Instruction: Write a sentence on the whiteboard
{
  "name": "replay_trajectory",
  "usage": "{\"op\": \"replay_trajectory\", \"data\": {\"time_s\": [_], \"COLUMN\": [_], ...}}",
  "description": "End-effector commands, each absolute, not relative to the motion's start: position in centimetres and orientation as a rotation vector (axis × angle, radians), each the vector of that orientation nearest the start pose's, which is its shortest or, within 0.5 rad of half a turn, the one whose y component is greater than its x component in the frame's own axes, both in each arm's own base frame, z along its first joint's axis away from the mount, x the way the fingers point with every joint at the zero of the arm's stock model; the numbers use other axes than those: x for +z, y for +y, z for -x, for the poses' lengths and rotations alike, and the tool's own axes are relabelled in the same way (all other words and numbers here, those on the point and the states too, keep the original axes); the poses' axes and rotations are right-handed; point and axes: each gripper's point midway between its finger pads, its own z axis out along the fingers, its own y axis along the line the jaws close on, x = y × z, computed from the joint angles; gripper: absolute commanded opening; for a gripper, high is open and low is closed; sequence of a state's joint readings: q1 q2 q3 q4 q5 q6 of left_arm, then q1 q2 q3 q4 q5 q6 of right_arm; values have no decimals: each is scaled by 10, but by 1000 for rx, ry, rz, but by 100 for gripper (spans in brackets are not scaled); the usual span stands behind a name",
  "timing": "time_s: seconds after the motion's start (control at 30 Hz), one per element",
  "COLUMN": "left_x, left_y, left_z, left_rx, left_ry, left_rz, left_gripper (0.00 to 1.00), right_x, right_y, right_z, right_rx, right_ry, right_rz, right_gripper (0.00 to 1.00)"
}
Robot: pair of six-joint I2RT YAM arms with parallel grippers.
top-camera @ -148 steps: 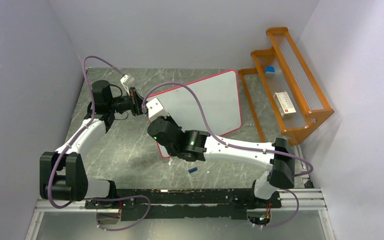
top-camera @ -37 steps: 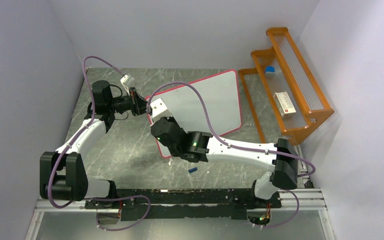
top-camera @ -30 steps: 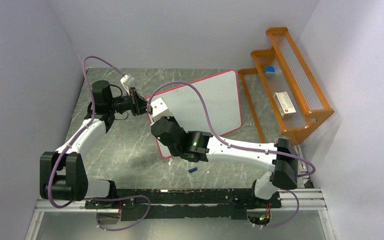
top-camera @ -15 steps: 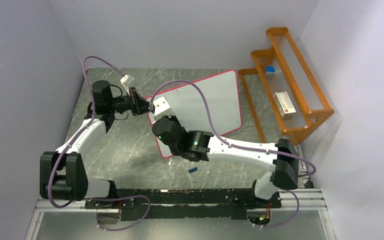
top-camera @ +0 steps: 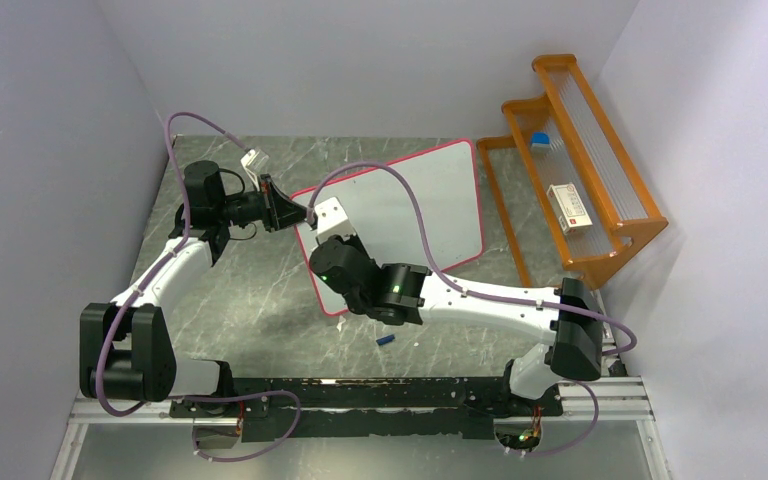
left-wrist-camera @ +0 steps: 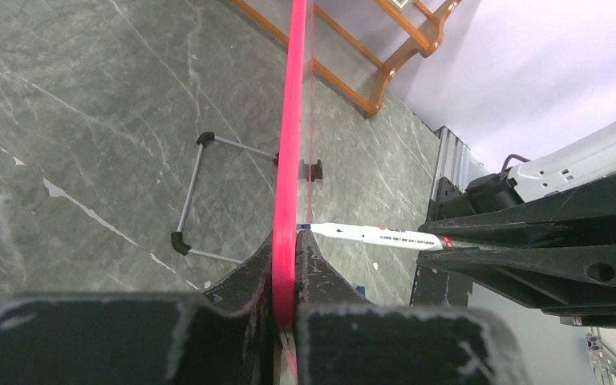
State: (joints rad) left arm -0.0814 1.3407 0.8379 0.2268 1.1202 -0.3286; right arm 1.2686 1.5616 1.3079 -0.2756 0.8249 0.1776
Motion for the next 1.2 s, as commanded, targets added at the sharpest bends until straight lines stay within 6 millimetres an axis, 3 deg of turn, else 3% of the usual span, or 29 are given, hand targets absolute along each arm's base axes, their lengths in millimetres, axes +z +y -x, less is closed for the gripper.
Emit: {"op": "replay_trajectory", "data": {"time_s": [0.0, 0.5, 1.17], "left_x": [209, 210, 209], "left_y": [-196, -196, -197], "left_z": [-305, -305, -304], "left_rx": [-1304, -1306, -1311], "left_ry": [1821, 1820, 1824], "left_rz": [-623, -622, -623], "left_gripper": [5, 5, 5], "right_x": [233, 229, 239], "right_y": [358, 384, 394], "right_z": [-244, -229, -233], "right_rx": [103, 166, 182], "right_ry": [1862, 1860, 1824], "right_rz": [554, 628, 614], "right_gripper": [0, 0, 0]}}
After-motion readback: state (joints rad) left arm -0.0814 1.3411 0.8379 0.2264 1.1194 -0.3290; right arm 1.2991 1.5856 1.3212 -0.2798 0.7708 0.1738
